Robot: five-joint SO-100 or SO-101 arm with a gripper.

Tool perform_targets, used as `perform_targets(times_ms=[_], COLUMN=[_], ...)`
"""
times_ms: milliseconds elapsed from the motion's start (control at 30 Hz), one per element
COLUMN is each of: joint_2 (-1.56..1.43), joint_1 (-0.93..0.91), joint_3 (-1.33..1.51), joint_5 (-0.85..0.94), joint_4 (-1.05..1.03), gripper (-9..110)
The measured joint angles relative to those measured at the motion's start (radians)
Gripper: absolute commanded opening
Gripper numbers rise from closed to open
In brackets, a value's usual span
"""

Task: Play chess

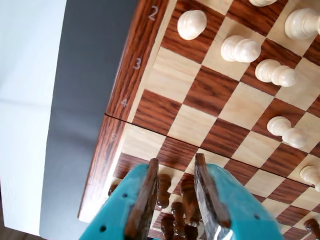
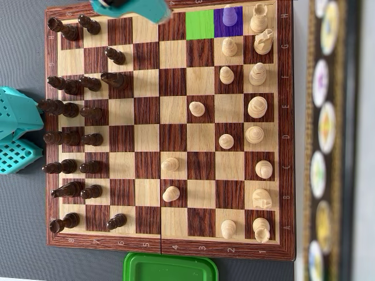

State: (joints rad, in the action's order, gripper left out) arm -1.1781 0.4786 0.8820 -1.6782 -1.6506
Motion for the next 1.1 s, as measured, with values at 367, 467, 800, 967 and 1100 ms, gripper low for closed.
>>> perform_targets(times_ms=[367,467,800,967,1100], joint_2=[0.155,0.186,0.215,0.215,0.215], joint_1=[0.005,0.005,-0.020,-0.044,-0.044], joint_3=[-0.077,-0.086,-0.126,-0.126,-0.126], joint_5=[-0.009,-0.009,-0.009,-0.009,-0.009], joint_4=[0.230,0.230,0.173,0.172,0.172], gripper=[12,12,12,12,12])
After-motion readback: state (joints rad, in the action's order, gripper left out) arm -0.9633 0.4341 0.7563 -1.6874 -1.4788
